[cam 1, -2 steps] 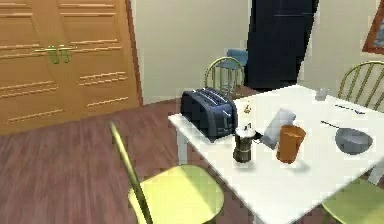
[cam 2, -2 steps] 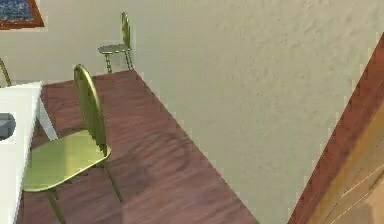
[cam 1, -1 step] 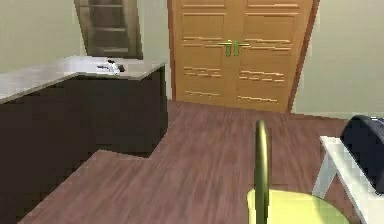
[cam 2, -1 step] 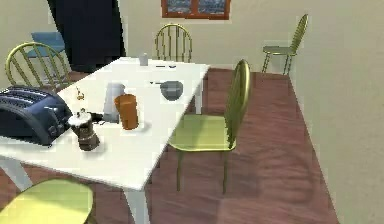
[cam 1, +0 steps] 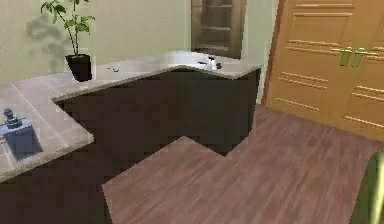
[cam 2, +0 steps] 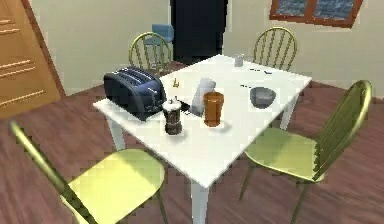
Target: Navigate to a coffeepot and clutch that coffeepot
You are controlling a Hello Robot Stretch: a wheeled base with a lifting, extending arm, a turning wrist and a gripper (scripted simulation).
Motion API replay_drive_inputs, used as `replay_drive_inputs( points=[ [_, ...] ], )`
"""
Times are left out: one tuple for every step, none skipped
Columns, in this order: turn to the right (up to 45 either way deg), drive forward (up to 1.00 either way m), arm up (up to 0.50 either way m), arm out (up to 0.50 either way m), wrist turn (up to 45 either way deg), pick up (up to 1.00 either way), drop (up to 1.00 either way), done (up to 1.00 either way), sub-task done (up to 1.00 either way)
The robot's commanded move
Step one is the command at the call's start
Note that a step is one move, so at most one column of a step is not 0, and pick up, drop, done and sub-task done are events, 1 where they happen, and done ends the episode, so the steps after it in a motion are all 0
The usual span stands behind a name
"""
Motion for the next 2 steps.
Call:
replay_drive_inputs(
  points=[
    [45.0, 0.00, 0.00, 0.00, 0.0, 0.00, 0.00, 0.00, 0.00],
    [45.0, 0.00, 0.00, 0.00, 0.0, 0.00, 0.00, 0.00, 0.00]
  ],
)
